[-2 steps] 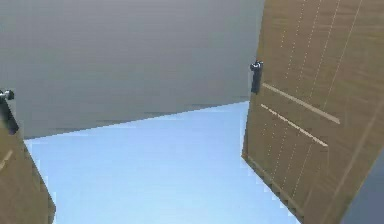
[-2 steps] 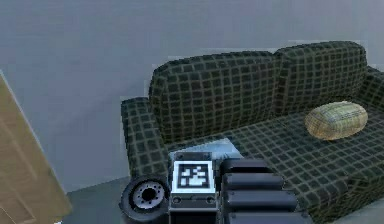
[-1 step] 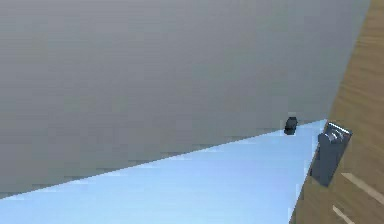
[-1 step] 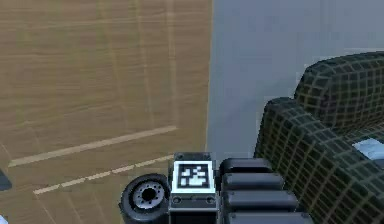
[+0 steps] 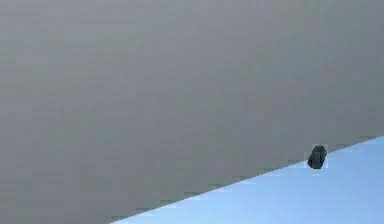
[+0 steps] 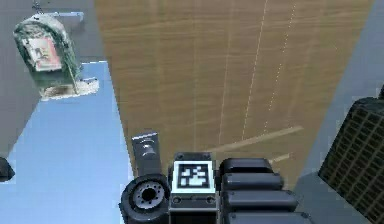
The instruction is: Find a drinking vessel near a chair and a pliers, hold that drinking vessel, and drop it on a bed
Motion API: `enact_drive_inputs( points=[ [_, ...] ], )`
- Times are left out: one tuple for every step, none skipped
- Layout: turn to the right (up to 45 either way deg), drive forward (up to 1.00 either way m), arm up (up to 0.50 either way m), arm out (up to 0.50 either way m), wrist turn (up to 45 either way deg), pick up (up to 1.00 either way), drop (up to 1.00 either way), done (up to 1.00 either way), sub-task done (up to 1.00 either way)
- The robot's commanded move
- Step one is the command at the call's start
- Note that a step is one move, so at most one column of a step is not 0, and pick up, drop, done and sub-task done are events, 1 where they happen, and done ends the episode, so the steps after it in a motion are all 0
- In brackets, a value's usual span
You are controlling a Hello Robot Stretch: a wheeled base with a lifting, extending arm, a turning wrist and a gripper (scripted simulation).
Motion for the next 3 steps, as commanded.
enact_drive_inputs(
  points=[
    [0.0,0.50,0.00,0.00,0.0,0.00,0.00,0.00,0.00],
    [45.0,0.00,0.00,0.00,0.0,0.00,0.00,0.00,0.00],
    [21.0,0.00,0.00,0.00,0.0,0.00,0.00,0.00,0.00]
  ],
)
